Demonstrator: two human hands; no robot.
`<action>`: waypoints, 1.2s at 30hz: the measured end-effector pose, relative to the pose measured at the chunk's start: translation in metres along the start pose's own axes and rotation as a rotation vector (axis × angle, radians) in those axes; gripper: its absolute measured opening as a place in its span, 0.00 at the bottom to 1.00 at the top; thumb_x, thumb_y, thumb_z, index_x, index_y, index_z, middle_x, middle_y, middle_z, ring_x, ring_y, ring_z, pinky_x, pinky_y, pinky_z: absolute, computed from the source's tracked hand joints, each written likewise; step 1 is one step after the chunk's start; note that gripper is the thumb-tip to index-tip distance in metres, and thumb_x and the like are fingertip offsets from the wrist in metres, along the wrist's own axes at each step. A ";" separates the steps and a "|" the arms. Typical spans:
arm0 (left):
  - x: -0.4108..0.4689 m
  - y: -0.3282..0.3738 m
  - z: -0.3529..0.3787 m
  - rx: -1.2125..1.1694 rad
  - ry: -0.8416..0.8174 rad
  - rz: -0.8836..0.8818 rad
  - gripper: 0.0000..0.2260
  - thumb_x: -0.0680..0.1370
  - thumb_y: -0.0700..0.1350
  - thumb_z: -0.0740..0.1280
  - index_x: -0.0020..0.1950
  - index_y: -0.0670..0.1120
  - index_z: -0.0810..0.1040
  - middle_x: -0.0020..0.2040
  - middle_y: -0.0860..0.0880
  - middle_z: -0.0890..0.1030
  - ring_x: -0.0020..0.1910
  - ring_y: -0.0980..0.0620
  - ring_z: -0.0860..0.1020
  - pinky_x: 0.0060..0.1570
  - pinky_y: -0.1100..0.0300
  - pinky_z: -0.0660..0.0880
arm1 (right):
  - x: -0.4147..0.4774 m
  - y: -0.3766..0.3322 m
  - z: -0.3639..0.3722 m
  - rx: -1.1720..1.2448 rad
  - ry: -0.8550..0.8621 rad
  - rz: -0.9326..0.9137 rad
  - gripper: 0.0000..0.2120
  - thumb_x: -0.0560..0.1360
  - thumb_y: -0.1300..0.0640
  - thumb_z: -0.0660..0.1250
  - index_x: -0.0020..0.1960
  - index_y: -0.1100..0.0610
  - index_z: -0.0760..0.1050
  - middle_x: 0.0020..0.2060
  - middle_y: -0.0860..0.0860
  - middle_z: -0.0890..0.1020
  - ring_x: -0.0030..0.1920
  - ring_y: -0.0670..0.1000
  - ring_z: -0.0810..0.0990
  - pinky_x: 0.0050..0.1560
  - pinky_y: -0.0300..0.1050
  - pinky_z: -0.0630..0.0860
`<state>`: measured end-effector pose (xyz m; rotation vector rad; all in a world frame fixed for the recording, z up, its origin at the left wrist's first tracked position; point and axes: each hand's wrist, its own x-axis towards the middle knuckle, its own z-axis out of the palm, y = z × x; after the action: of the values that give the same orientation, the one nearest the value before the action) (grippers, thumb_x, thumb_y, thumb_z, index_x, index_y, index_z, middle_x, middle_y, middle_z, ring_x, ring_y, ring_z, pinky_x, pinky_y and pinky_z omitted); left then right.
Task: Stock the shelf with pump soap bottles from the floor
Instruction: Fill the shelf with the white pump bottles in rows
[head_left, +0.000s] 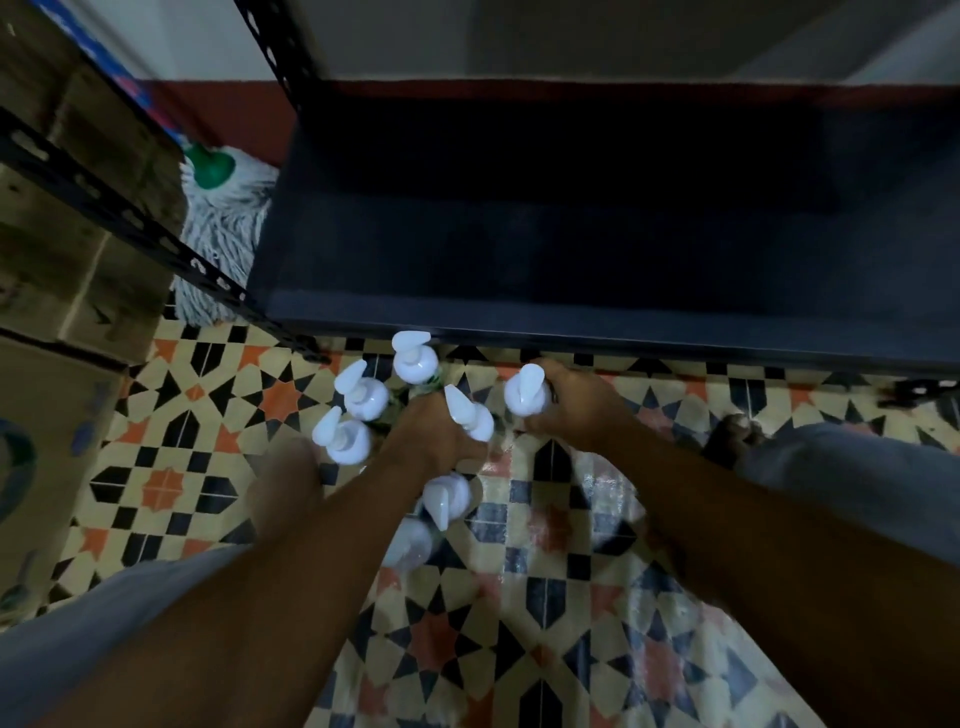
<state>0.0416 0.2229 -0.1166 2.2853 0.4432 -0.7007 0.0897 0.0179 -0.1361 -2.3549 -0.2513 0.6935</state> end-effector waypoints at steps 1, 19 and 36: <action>-0.004 0.004 -0.004 -0.015 0.018 -0.003 0.29 0.55 0.55 0.80 0.53 0.50 0.78 0.51 0.48 0.83 0.50 0.46 0.82 0.52 0.51 0.81 | -0.007 0.000 -0.008 0.015 0.015 0.005 0.30 0.69 0.47 0.76 0.68 0.53 0.74 0.59 0.54 0.82 0.57 0.57 0.80 0.56 0.52 0.77; -0.224 0.123 -0.197 -0.417 0.261 0.503 0.14 0.75 0.42 0.75 0.58 0.53 0.79 0.52 0.54 0.84 0.50 0.53 0.83 0.45 0.61 0.78 | -0.179 -0.201 -0.175 0.489 0.229 -0.245 0.21 0.71 0.59 0.76 0.62 0.49 0.76 0.53 0.49 0.83 0.50 0.48 0.84 0.44 0.38 0.78; -0.287 0.113 -0.184 -1.364 0.140 0.363 0.24 0.82 0.58 0.62 0.66 0.41 0.78 0.47 0.42 0.82 0.43 0.44 0.82 0.43 0.49 0.79 | -0.224 -0.259 -0.145 1.354 -0.042 -0.171 0.24 0.81 0.43 0.60 0.65 0.61 0.78 0.53 0.60 0.84 0.45 0.60 0.83 0.47 0.55 0.79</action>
<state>-0.0653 0.2411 0.2261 1.0462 0.3677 0.0348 -0.0193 0.0588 0.2171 -1.0137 0.0290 0.5445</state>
